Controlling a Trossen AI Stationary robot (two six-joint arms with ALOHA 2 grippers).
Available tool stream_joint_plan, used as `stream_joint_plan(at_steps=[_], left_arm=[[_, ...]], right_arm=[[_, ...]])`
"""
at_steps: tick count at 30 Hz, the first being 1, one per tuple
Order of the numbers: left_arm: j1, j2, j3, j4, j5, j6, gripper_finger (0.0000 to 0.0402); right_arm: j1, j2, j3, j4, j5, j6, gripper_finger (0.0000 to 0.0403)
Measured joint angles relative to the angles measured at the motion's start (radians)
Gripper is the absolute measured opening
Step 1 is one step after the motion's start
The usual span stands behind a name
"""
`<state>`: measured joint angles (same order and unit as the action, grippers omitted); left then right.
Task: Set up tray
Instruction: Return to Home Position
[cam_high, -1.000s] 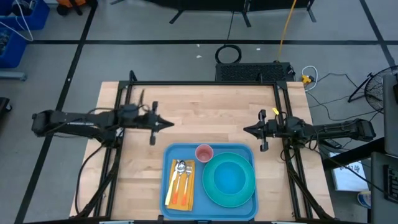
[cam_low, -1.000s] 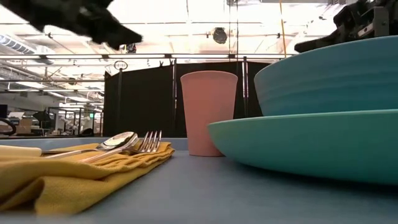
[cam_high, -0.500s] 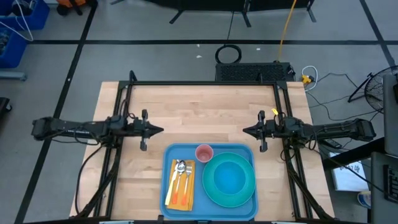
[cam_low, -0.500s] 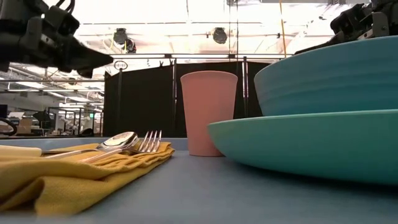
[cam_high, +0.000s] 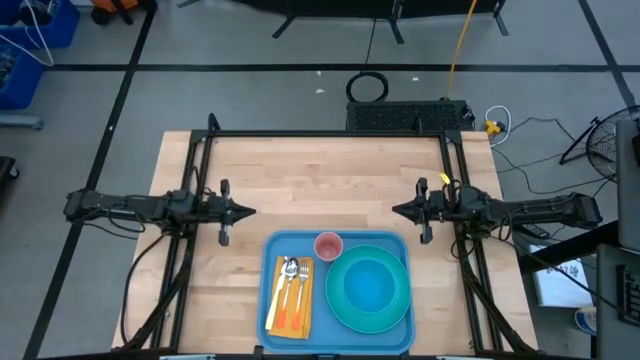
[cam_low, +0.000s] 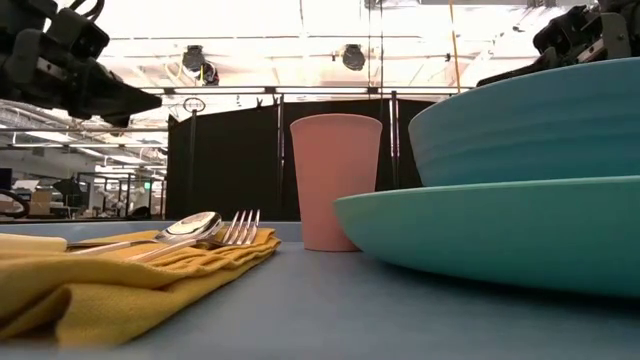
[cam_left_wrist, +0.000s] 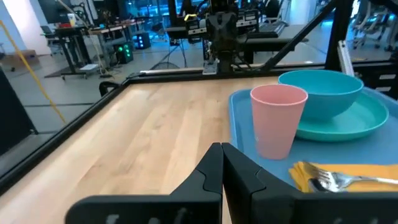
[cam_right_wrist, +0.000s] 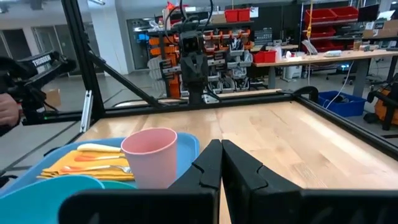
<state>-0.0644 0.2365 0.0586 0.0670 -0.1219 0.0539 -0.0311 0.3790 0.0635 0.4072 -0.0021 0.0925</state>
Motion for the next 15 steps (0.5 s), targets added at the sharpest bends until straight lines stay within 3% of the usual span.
stream_joint_plan(at_steps=[8, 15], left_arm=[[-0.080, -0.022, -0.039, -0.037, -0.089, 0.030, 0.0000], [-0.084, -0.022, -0.045, -0.022, -0.088, 0.038, 0.0000]], right_arm=[[0.000, 0.000, -0.048, 0.050, 0.000, -0.002, 0.0000], [0.000, 0.001, -0.048, 0.053, 0.000, -0.006, 0.0000]])
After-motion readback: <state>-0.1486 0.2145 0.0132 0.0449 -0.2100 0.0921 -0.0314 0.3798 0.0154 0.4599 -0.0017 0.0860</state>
